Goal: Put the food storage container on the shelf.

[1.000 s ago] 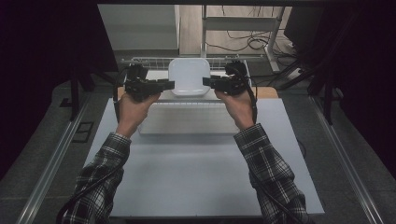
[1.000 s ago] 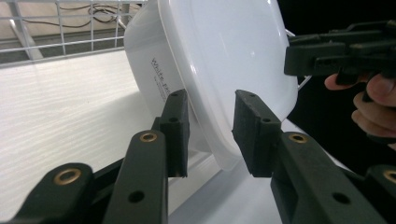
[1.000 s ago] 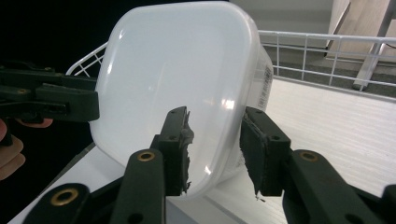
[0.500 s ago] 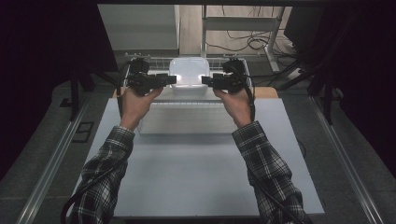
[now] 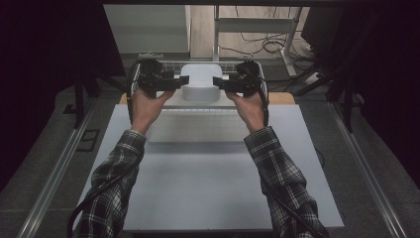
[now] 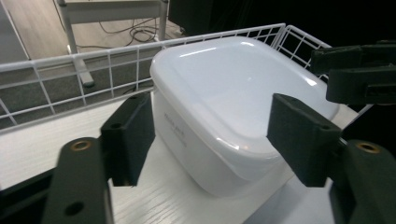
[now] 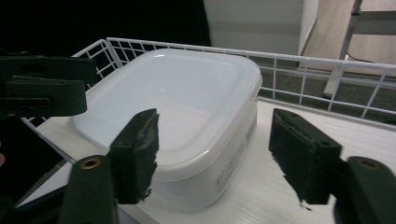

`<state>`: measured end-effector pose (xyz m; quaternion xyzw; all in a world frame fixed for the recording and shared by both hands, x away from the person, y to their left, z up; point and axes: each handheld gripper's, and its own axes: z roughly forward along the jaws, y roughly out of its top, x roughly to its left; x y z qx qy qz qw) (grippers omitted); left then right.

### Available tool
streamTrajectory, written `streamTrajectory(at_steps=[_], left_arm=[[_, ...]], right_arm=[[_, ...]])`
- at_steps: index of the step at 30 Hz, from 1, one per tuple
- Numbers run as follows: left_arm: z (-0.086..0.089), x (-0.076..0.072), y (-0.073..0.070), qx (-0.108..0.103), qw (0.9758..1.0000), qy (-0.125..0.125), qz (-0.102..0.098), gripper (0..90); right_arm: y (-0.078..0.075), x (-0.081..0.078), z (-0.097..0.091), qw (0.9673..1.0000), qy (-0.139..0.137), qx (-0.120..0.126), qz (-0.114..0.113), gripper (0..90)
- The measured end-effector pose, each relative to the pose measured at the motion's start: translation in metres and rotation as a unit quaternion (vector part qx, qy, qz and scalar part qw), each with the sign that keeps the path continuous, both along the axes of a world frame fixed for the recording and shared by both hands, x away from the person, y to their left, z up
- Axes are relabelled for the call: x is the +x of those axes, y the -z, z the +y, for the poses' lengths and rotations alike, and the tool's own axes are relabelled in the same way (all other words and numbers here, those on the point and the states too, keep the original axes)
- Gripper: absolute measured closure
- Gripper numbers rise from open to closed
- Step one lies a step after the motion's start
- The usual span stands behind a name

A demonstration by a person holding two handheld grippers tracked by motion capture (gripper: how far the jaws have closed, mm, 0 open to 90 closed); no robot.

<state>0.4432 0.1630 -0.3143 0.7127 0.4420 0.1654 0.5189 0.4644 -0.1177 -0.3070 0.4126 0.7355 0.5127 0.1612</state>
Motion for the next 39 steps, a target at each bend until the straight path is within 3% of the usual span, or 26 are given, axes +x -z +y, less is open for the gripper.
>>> streamTrajectory(at_steps=[4, 9, 12, 15, 29, 39], left_arm=[[0.002, -0.004, 0.001, -0.025, 0.9993, 0.025, 0.009, 21.6], [0.002, -0.010, 0.006, -0.021, 0.9984, 0.052, 0.014, 16.7], [0.001, -0.014, 0.008, -0.016, 0.9979, 0.060, 0.014, 14.4], [0.001, -0.017, 0.011, -0.020, 0.9976, 0.066, 0.013, 12.8], [0.000, -0.035, 0.022, 0.026, 0.9969, 0.074, -0.012, 7.2], [-0.003, -0.046, 0.034, 0.062, 0.9946, 0.078, -0.027, 4.7]], right_arm=[[0.002, -0.004, -0.003, 0.9997, -0.021, 0.014, -0.002, 17.0], [0.004, -0.012, -0.002, 0.9993, -0.032, 0.004, -0.017, 7.2], [0.005, -0.016, 0.000, 0.9988, -0.036, -0.015, -0.029, 4.5], [0.007, -0.019, 0.001, 0.9984, -0.040, -0.020, -0.035, 3.4], [0.017, -0.027, -0.002, 0.9975, -0.053, -0.033, -0.033, 1.9], [0.022, -0.035, -0.004, 0.9966, -0.063, -0.042, -0.032, 1.5]])
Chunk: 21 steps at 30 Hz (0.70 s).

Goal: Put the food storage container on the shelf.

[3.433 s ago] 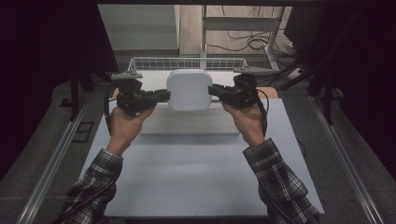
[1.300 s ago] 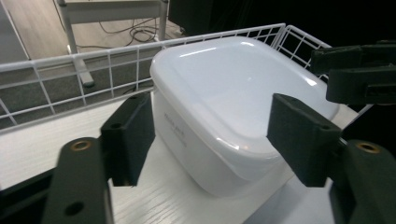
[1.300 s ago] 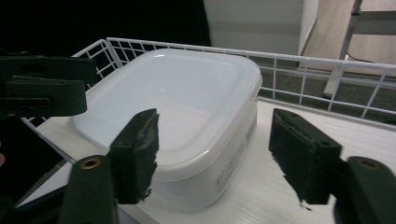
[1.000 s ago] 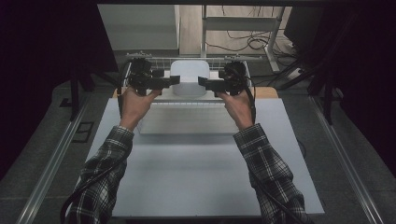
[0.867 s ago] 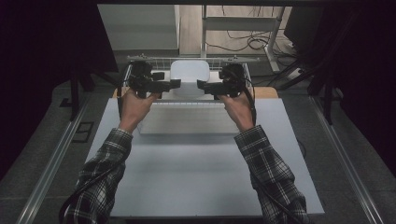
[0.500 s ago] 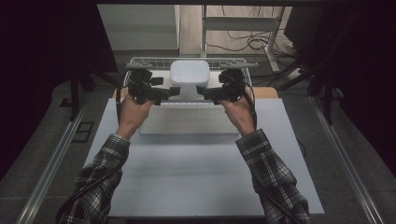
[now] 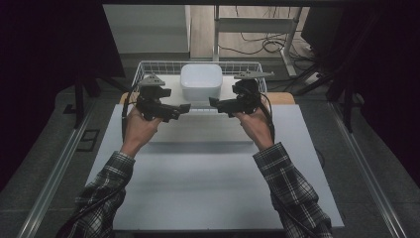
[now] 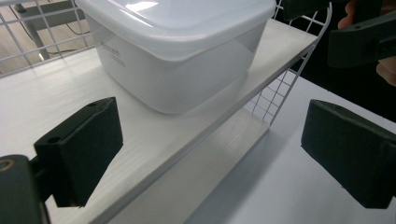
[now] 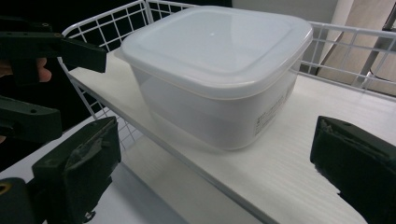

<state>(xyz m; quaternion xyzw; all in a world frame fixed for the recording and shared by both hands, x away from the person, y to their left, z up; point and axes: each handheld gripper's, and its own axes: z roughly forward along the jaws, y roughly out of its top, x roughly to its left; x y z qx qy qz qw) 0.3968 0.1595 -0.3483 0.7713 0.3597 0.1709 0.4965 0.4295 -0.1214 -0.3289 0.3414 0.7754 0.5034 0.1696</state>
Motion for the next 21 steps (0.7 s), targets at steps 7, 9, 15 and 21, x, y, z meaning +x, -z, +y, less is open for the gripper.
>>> streamTrajectory(at_steps=[7, 9, 15, 21], left_arm=[[0.000, -0.009, 0.002, 0.002, 1.0000, 0.004, -0.006, 4.2], [0.001, -0.012, 0.002, -0.004, 0.9999, 0.007, -0.007, 4.2], [0.002, -0.022, 0.004, -0.003, 0.9998, 0.016, -0.008, 4.2], [-0.001, -0.035, 0.009, 0.006, 0.9995, 0.024, -0.020, 4.4]], right_arm=[[0.004, -0.005, -0.003, 0.9999, -0.003, -0.012, 0.005, 1.9], [0.005, -0.007, -0.004, 0.9999, -0.003, -0.016, 0.003, 1.9], [0.008, -0.015, -0.008, 0.9998, -0.009, -0.019, 0.000, 1.6], [0.014, -0.026, -0.012, 0.9997, -0.017, -0.018, -0.002, 1.6]])
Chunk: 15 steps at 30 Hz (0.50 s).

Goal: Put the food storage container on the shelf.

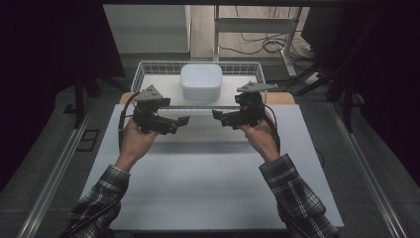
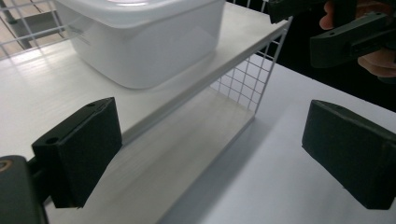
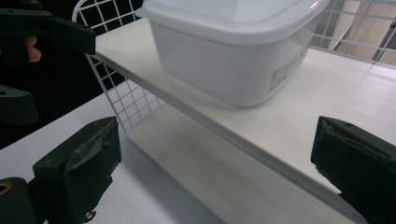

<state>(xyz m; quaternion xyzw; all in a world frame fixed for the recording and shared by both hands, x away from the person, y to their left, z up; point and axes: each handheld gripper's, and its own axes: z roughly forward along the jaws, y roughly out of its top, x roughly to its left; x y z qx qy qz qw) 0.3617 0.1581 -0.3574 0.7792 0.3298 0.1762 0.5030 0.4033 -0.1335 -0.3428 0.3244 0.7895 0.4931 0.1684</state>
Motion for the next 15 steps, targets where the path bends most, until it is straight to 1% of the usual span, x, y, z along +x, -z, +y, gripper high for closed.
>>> streamTrajectory(at_steps=[7, 10, 15], left_arm=[[-0.006, -0.012, 0.008, 0.009, 0.9999, 0.009, -0.003, 3.9], [-0.008, -0.016, 0.014, 0.002, 0.9999, 0.013, 0.003, 3.8], [-0.011, -0.022, 0.026, 0.003, 0.9997, 0.019, 0.012, 3.6]], right_arm=[[0.007, -0.014, -0.002, 0.9999, -0.007, -0.006, -0.007, 1.6], [0.011, -0.021, -0.002, 0.9999, -0.008, -0.010, -0.011, 1.6], [0.019, -0.032, -0.001, 0.9997, -0.012, -0.010, -0.016, 1.6]])
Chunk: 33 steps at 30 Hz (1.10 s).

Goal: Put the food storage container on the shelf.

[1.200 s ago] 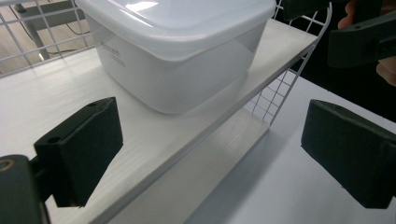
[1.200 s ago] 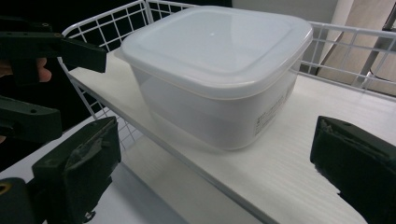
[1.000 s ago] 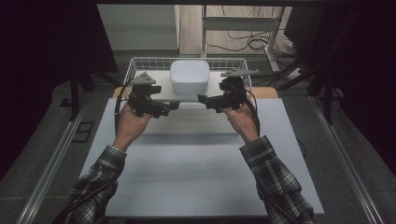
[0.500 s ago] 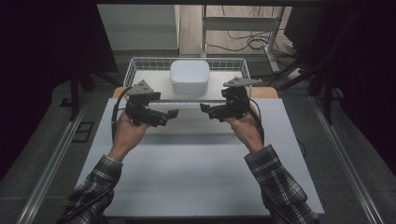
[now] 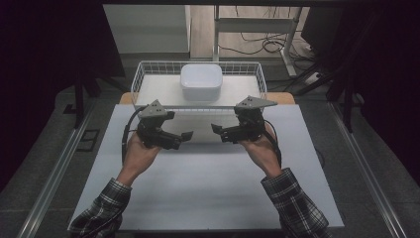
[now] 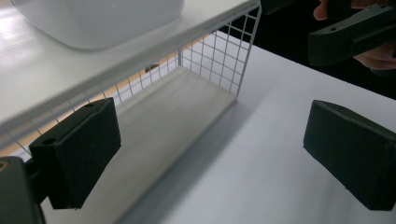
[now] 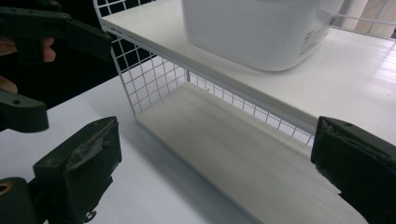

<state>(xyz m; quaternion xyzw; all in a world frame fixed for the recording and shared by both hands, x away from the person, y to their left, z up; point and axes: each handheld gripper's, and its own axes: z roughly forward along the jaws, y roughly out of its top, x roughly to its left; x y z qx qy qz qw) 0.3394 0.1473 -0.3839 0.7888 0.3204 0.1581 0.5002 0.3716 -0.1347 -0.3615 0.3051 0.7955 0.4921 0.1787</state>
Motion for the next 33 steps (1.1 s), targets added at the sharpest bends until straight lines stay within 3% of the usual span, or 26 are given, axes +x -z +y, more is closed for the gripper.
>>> streamTrajectory(at_steps=[10, 16, 23, 33], left_arm=[[-0.005, -0.013, 0.024, 0.004, 0.9999, -0.002, 0.012, 1.7], [-0.004, -0.022, 0.037, -0.007, 0.9999, -0.005, 0.015, 1.1], [-0.006, -0.028, 0.058, -0.006, 0.9996, -0.005, 0.025, 1.4], [0.003, -0.043, 0.083, -0.015, 0.9994, -0.016, 0.028, 1.1]], right_arm=[[0.017, -0.019, 0.002, 0.9998, -0.020, -0.003, 0.004, 1.6], [0.030, -0.027, 0.001, 0.9996, -0.026, -0.010, -0.004, 1.6], [0.052, -0.033, -0.008, 0.9996, -0.028, 0.002, -0.001, 1.4], [0.078, -0.043, -0.019, 0.9993, -0.033, -0.014, 0.010, 0.9]])
